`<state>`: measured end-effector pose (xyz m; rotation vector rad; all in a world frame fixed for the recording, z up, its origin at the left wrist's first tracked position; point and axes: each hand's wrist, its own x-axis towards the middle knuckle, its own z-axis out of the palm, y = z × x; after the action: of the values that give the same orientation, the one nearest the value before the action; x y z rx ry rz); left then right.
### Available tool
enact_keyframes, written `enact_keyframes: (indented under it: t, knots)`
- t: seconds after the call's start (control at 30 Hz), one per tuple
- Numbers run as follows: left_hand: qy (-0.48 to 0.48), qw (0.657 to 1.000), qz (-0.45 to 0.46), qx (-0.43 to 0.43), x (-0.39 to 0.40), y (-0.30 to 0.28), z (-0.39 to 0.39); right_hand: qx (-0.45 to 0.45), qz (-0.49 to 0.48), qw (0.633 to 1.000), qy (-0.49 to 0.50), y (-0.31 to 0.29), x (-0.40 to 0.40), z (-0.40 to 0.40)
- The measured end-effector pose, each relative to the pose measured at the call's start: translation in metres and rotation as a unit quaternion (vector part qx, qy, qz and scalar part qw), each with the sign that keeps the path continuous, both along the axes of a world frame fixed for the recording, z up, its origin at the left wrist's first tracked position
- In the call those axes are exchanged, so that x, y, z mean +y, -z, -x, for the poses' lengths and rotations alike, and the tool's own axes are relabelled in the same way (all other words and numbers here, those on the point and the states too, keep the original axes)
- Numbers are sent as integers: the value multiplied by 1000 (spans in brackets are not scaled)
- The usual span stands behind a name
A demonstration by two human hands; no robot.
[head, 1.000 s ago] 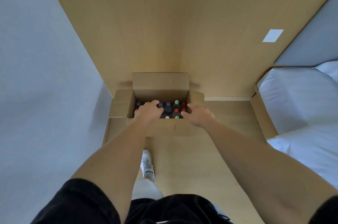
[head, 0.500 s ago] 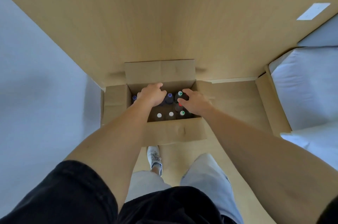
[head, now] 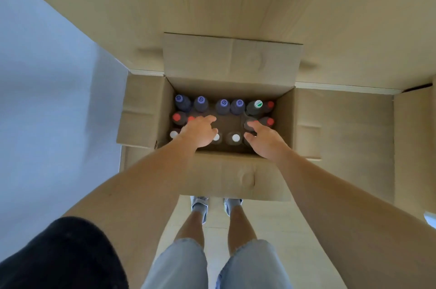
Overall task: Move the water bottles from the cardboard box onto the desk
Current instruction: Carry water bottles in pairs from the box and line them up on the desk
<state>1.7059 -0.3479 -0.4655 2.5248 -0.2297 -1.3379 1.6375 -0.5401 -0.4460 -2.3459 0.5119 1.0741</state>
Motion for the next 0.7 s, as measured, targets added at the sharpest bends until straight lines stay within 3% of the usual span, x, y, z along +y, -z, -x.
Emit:
enact_keyframes:
  t: [0.37, 0.7]
  knots:
    - [22, 999, -21, 44, -23, 163, -17, 52, -35, 997, -38, 177, -10, -30]
    - [121, 990, -47, 55, -24, 252, -8, 53, 8, 984, -169, 270, 7, -24]
